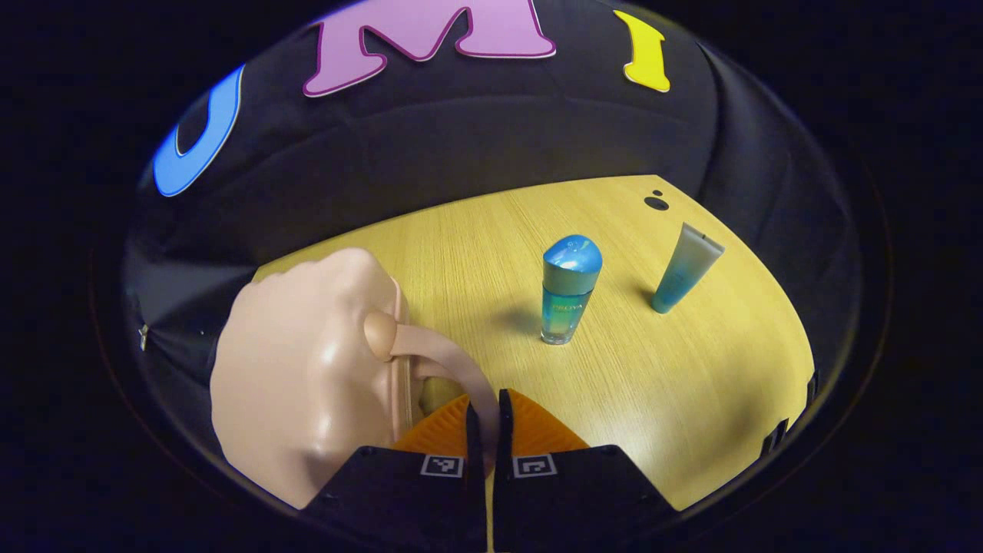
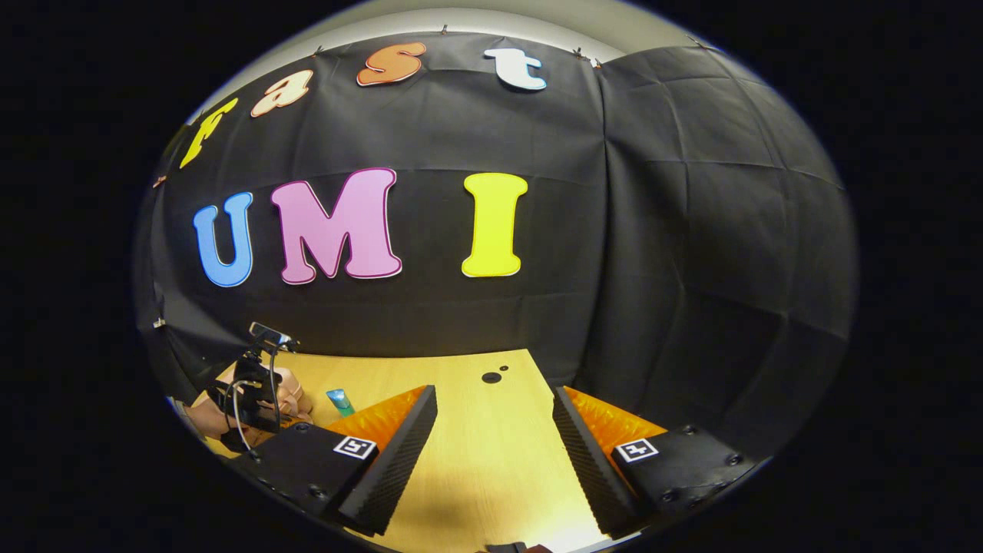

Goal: First open the suitcase, pack the skin care products into it, and then close the suitcase.

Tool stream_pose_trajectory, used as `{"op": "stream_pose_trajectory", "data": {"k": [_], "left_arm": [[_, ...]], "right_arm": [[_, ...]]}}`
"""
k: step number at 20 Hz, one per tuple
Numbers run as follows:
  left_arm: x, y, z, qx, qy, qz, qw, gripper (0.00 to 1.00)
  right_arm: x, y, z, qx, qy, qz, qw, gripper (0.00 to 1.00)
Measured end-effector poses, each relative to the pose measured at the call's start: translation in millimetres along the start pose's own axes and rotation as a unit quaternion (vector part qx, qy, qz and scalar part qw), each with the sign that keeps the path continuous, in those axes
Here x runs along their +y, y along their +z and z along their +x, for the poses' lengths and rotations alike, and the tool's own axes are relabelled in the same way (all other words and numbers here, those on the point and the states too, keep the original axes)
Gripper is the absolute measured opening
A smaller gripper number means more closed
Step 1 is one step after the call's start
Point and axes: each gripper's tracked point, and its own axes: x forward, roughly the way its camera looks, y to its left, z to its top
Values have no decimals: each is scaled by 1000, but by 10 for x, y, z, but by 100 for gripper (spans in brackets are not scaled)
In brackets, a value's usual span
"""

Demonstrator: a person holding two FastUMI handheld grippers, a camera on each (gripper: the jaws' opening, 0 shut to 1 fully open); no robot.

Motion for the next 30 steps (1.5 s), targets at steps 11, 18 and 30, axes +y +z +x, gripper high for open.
{"op": "stream_pose_trajectory", "data": {"k": [11,18,30], "left_arm": [[1758,913,-1621,-106,46,-74,991,8],[3633,648,-1995,-124,121,-72,982,6],[5654,-961,-524,-28,92,-273,957,6]], "right_arm": [[480,91,70,-13,81,9,997,97],[1164,271,148,-22,78,19,997,97],[1708,-101,74,67,9,61,996,97]]}}
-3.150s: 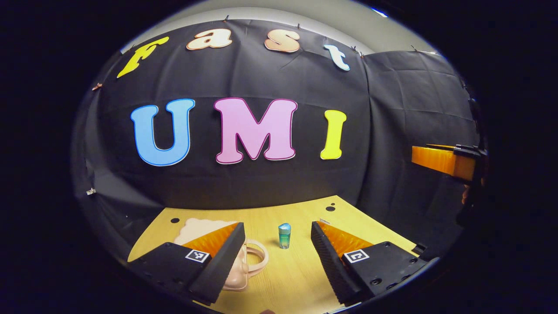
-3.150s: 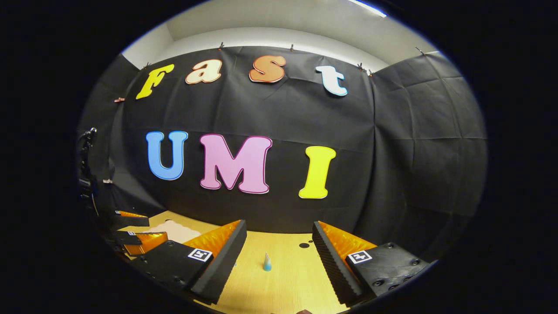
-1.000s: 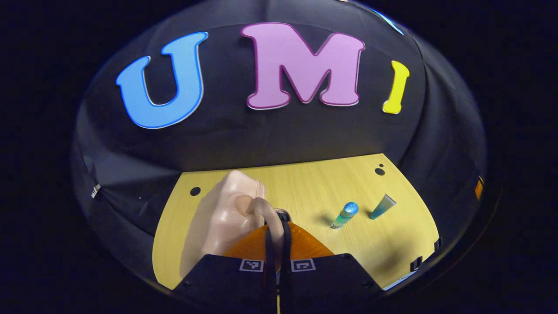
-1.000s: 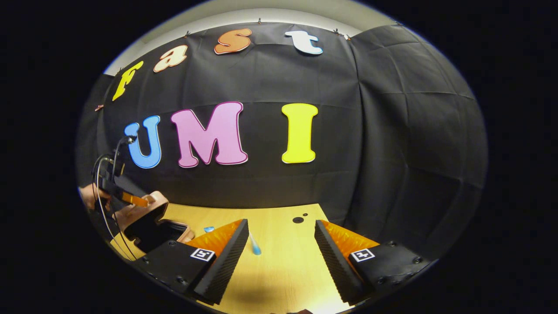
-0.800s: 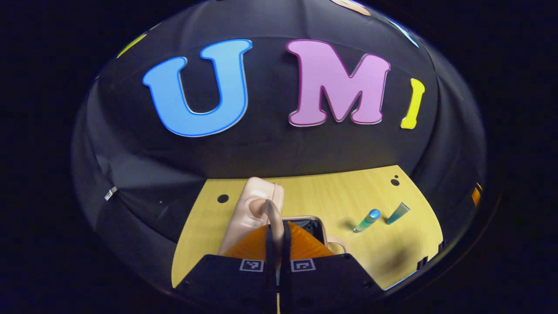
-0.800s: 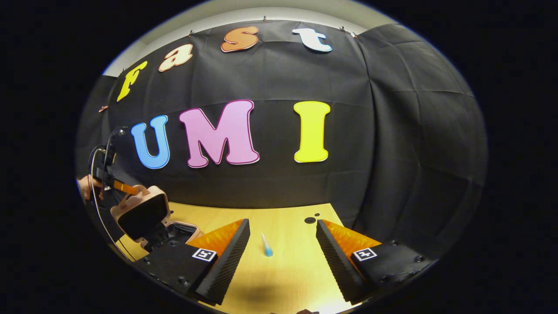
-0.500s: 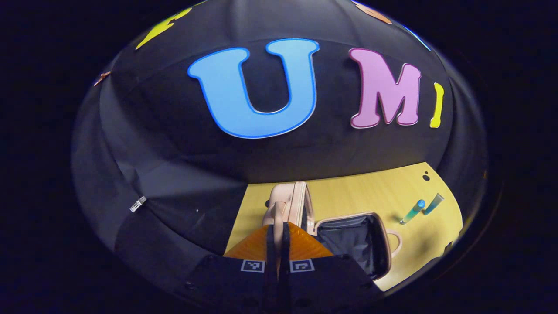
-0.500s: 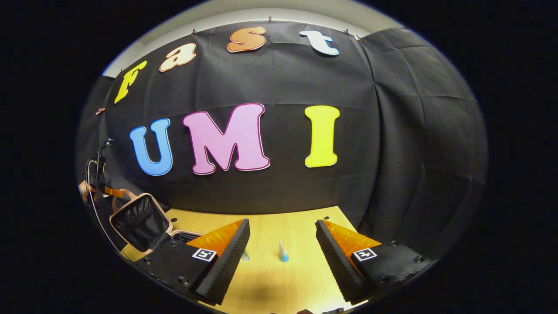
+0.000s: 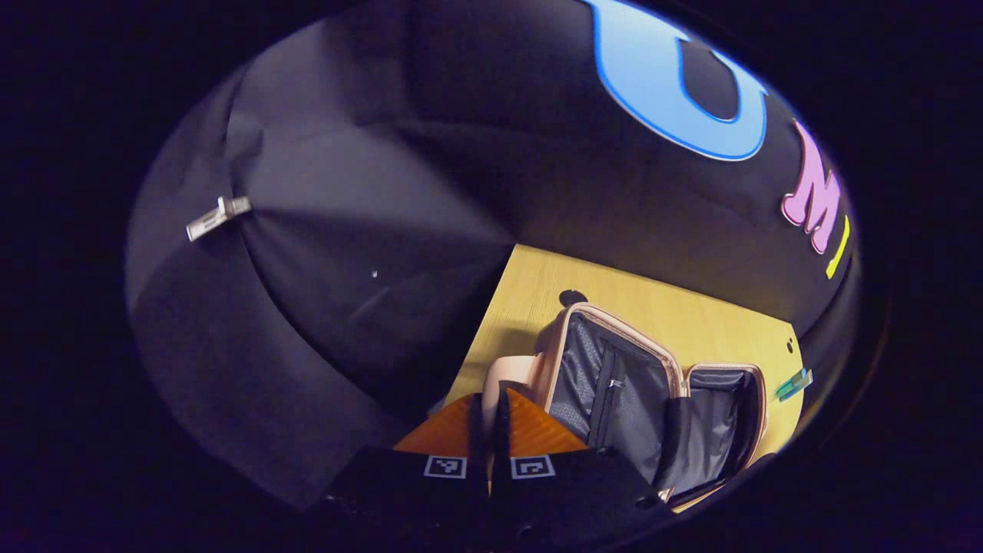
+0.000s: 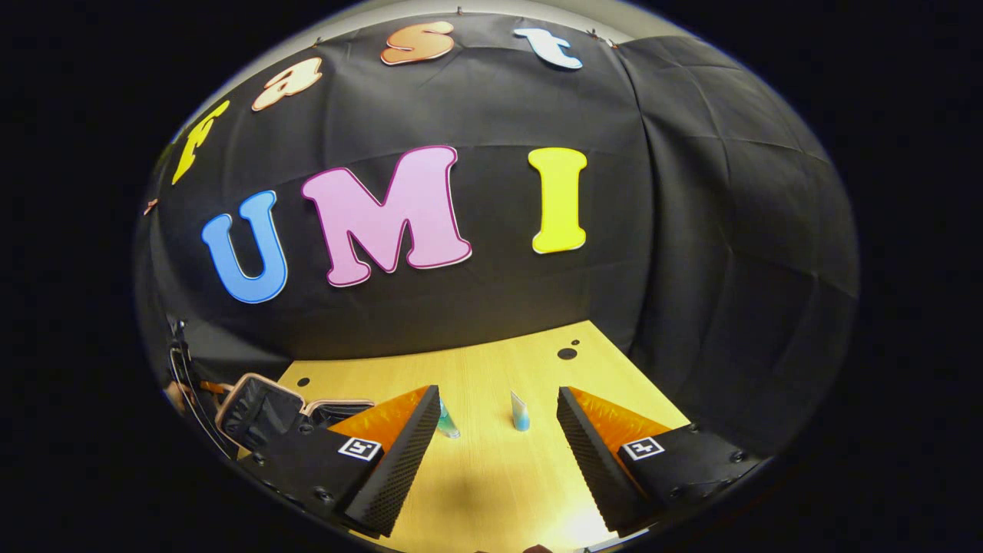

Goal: First open the suitcase, pack the skin care products into it, and then close the suitcase.

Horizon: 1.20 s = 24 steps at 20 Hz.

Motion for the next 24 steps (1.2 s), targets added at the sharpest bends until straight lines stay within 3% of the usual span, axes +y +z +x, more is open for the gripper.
{"op": "stream_pose_trajectory", "data": {"k": [3,8,9,10,12,13,16,19,21,24], "left_arm": [[211,-281,341,28,11,-24,999,7],[591,-380,428,22,54,11,998,22],[589,-313,422,11,47,11,999,36],[554,-232,302,-1,37,9,999,28],[462,-80,154,-35,26,3,999,63],[358,10,36,-56,10,-1,998,86],[-196,229,-438,-129,-38,1,991,92],[-872,341,-916,-189,-83,39,978,97],[-1604,271,-1346,-226,-124,82,963,96],[-2810,-97,-1891,-247,-215,129,936,96]], "right_arm": [[0,-73,-3,12,-14,9,1000,97],[129,-117,8,24,-18,1,1000,97],[143,-131,12,25,-17,-1,1000,97],[153,-142,32,26,-17,-1,1000,97],[173,-195,63,25,-15,-4,1000,97],[180,-231,78,25,-13,-8,1000,97],[161,-302,160,18,-15,-30,999,97],[175,-317,227,8,-9,-50,999,97],[169,-300,270,-1,-4,-63,998,97],[115,-352,406,-4,4,-70,998,97]]}}
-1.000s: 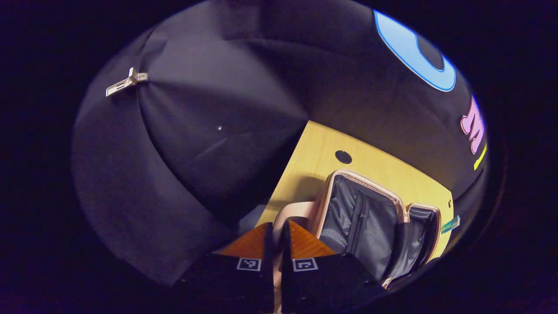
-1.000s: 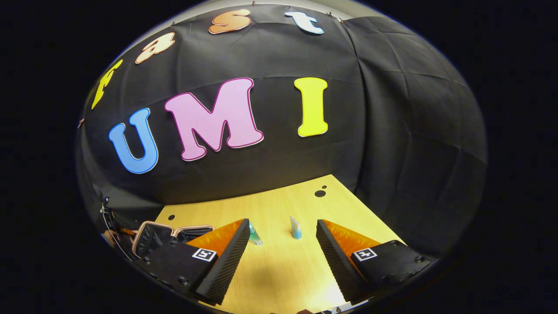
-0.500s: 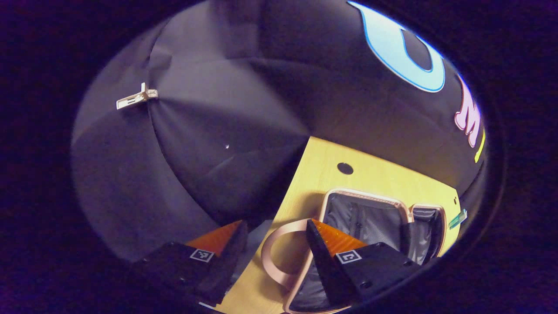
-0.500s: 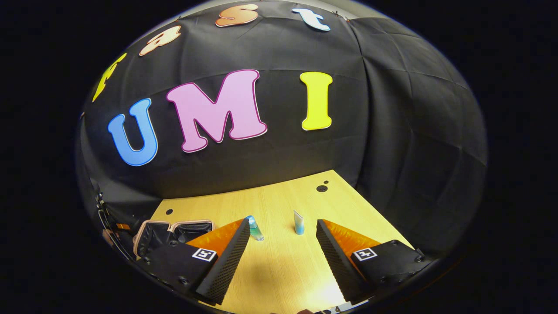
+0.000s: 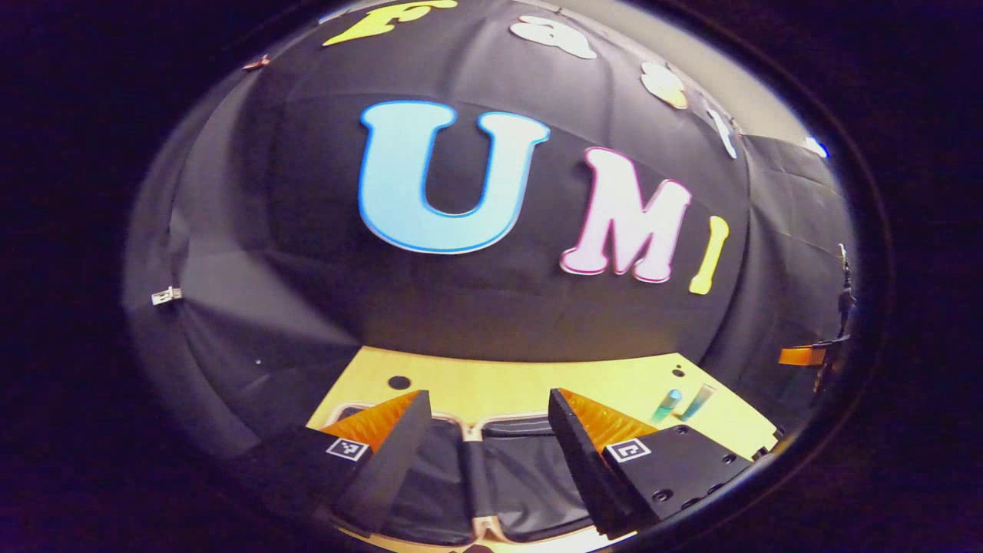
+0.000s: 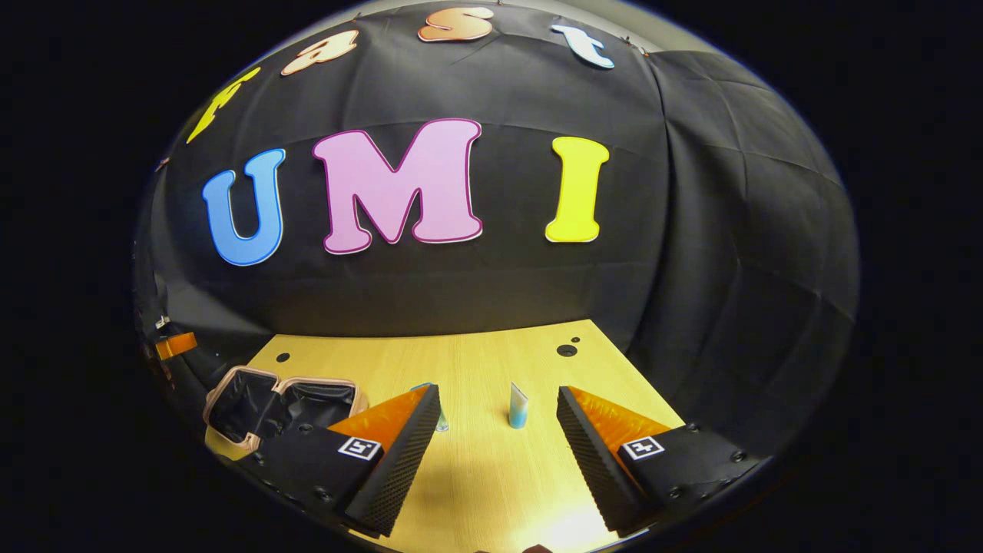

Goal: First open the suitcase, pack the skin care products into it, and then close the suitcase.

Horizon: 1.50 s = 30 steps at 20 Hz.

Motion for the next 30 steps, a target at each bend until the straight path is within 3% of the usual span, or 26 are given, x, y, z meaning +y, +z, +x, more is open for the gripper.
{"op": "stream_pose_trajectory", "data": {"k": [2,4,7,10,15,19,27,28,30], "left_arm": [[-745,-137,59,12,-59,28,998,96],[-1413,-385,190,41,-94,38,994,96],[-2236,-721,411,72,-118,52,989,96],[-2702,-1018,867,94,-122,70,986,96],[-3116,-1528,1661,136,-94,75,983,97],[-3186,-2013,2307,165,-59,84,981,97],[-3395,-2318,2742,193,-55,88,976,96],[-3386,-2322,2788,195,-53,98,974,95],[-3376,-2325,2868,197,-54,98,974,73]], "right_arm": [[-41,-75,107,5,5,-8,1000,97],[-86,-174,228,15,11,-10,1000,97],[-210,-415,469,39,25,-22,999,97],[-286,-685,750,67,46,-31,996,97],[-364,-1163,1304,114,72,-48,990,98],[-413,-1614,1704,157,92,-56,982,98],[-434,-1900,2158,181,98,-29,978,97],[-414,-1918,2236,183,98,-24,978,97],[-378,-1903,2307,180,101,-20,978,97]]}}
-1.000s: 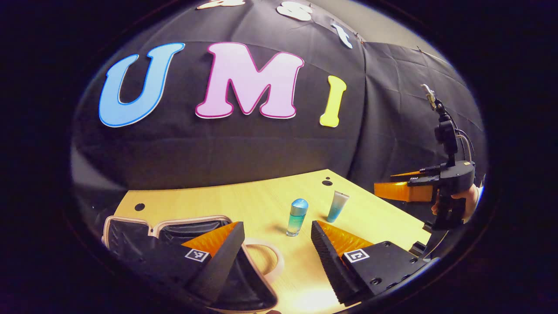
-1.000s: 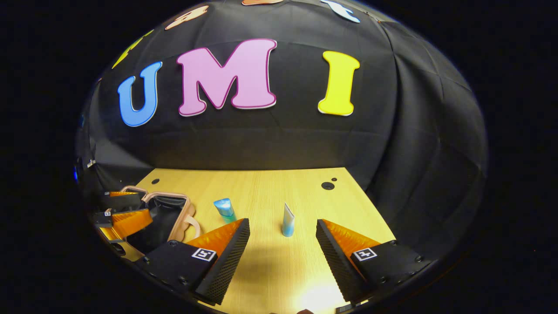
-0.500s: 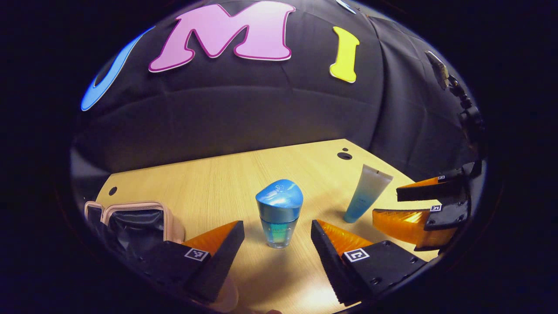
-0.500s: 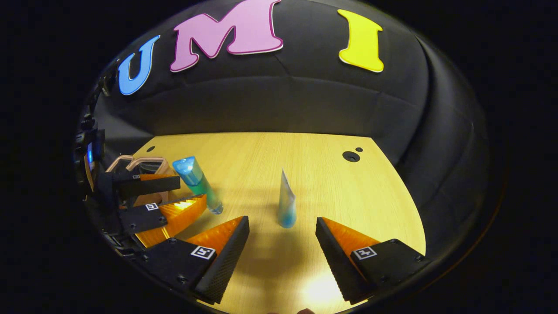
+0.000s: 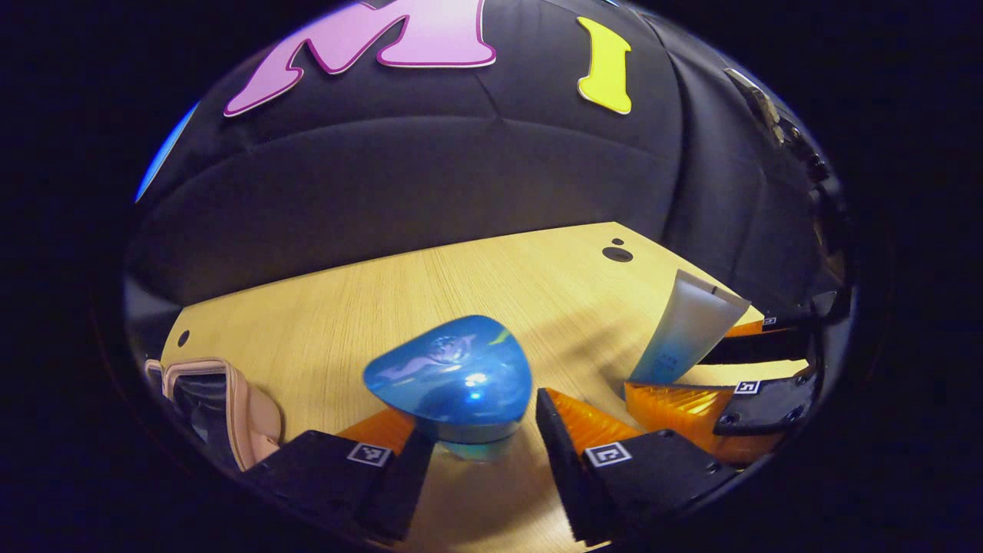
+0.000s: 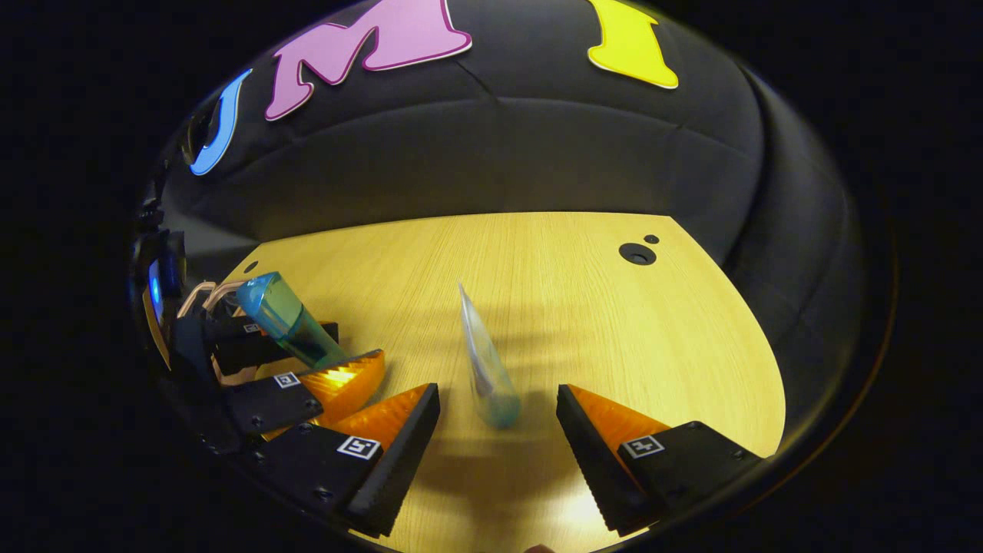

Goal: First open the suitcase, pack the skin care products into it, and then close the suitcase.

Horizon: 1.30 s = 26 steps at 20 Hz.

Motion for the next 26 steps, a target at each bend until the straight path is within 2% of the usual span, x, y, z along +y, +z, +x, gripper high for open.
{"op": "stream_pose_trajectory", "data": {"k": [1,2,3,4,6,7,8,10,11,13,14,15,17,20,23,26], "left_arm": [[-15,11,-22,0,-4,-6,1000,52],[-26,11,-9,3,-9,-9,1000,54],[-23,0,-9,6,-10,-10,1000,54],[-24,-7,-12,11,-10,-10,1000,53],[-43,-22,-31,21,-13,-7,1000,52],[-58,-33,-37,29,-16,-5,999,54],[-80,-43,-61,39,-23,-3,999,51],[-88,-3,-229,54,-39,-7,998,49],[-64,62,-350,54,-44,-7,998,49],[24,221,-744,53,-62,4,997,51],[119,304,-939,50,-69,8,996,48],[240,368,-1174,53,-75,8,996,51],[573,436,-1618,69,-79,-2,995,48],[1241,214,-2141,144,-61,-6,988,48],[1915,-212,-2433,236,-16,0,972,48],[2207,-779,-2426,342,0,-65,938,48]], "right_arm": [[3,33,47,-3,0,-1,1000,89],[4,47,85,-4,0,-1,1000,89],[19,50,126,-1,3,1,1000,97],[1,19,151,4,-2,0,1000,86],[11,42,186,2,-2,1,1000,42],[29,47,181,7,4,-1,1000,36],[45,56,172,9,6,-1,1000,32],[109,143,19,0,18,-8,1000,37],[159,206,-98,-10,25,-15,1000,31],[217,287,-377,-24,37,-31,999,31],[248,317,-515,-30,43,-39,998,31],[297,350,-665,-38,47,-50,997,31],[429,396,-952,-50,58,-64,995,31],[717,430,-1316,-64,75,-67,993,31],[1038,455,-1569,-78,91,-65,991,31],[1349,462,-1770,-85,108,-60,989,31]]}}
